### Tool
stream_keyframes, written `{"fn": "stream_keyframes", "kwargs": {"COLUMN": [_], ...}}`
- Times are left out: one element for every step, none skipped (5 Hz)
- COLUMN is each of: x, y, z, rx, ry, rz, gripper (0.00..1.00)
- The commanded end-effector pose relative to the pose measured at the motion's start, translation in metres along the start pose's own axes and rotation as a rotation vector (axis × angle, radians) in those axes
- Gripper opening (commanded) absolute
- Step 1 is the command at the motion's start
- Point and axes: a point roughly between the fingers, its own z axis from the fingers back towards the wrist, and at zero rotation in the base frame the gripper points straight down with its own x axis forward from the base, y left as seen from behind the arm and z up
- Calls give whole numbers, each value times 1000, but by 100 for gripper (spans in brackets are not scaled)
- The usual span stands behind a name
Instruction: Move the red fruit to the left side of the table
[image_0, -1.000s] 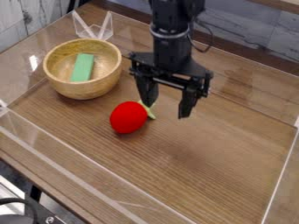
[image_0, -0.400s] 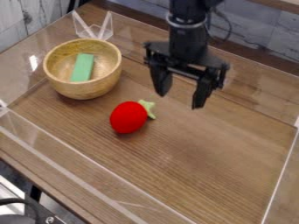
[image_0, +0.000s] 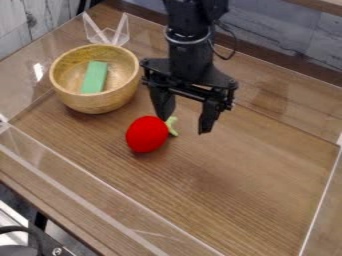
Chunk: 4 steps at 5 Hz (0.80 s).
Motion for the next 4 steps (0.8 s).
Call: {"fn": "stream_keyframes", "kwargs": {"x": [13, 23, 15, 10], "y": [-13, -25, -29, -29], "z": [7, 6, 6, 1], "rx": [6, 18, 1, 12], "ry": [-45, -44, -20, 2], "rz": [71, 106, -19, 25], "gripper": [100, 100, 100, 100]}}
